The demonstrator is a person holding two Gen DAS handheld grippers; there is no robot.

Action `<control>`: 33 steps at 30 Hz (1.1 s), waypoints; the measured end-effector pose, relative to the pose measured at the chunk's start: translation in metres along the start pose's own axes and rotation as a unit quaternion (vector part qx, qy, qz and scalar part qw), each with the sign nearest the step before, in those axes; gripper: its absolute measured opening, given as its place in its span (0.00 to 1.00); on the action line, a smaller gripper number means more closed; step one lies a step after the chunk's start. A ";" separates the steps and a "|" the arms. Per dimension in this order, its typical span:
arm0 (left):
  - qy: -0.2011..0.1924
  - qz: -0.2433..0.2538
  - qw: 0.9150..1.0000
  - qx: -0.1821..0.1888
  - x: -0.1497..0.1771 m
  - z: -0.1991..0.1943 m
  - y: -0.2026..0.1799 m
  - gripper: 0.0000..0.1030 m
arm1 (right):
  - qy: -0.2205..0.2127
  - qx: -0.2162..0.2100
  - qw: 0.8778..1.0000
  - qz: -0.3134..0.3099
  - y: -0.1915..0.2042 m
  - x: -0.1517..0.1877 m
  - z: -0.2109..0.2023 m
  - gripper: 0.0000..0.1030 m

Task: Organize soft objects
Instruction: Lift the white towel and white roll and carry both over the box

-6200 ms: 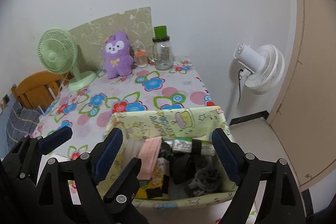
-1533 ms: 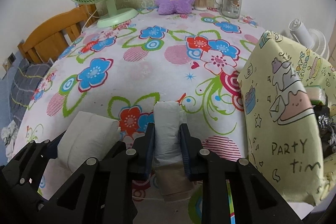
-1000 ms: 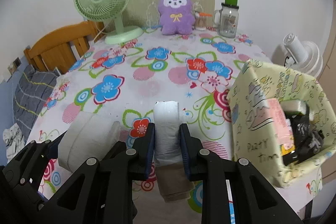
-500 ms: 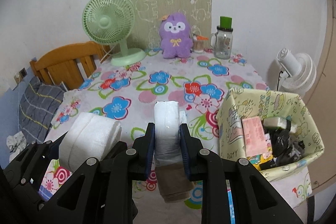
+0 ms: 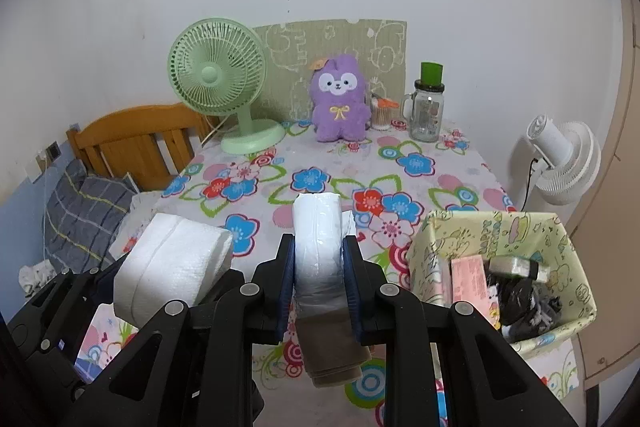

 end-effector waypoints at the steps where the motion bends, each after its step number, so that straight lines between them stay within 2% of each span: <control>1: -0.001 0.001 1.000 0.000 -0.001 0.000 -0.002 0.64 | -0.001 0.000 1.000 0.000 -0.002 -0.001 -0.001 0.25; 10: -0.008 -0.003 1.000 0.007 -0.008 0.007 -0.024 0.64 | -0.006 0.004 1.000 -0.004 -0.026 -0.007 -0.001 0.25; 33: -0.004 0.030 0.999 0.022 -0.027 0.030 -0.099 0.64 | -0.013 0.007 1.000 0.016 -0.105 -0.016 0.002 0.25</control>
Point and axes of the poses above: each gripper's, at about its wrist camera, not at the fingertips, and z roughly the way its jaws point, y to its left, x to its underside, the point moved 7 cm from there along z, roughly the way its jaws point, and after that the axes turned 11 degrees about x, right-handed, at the moved point
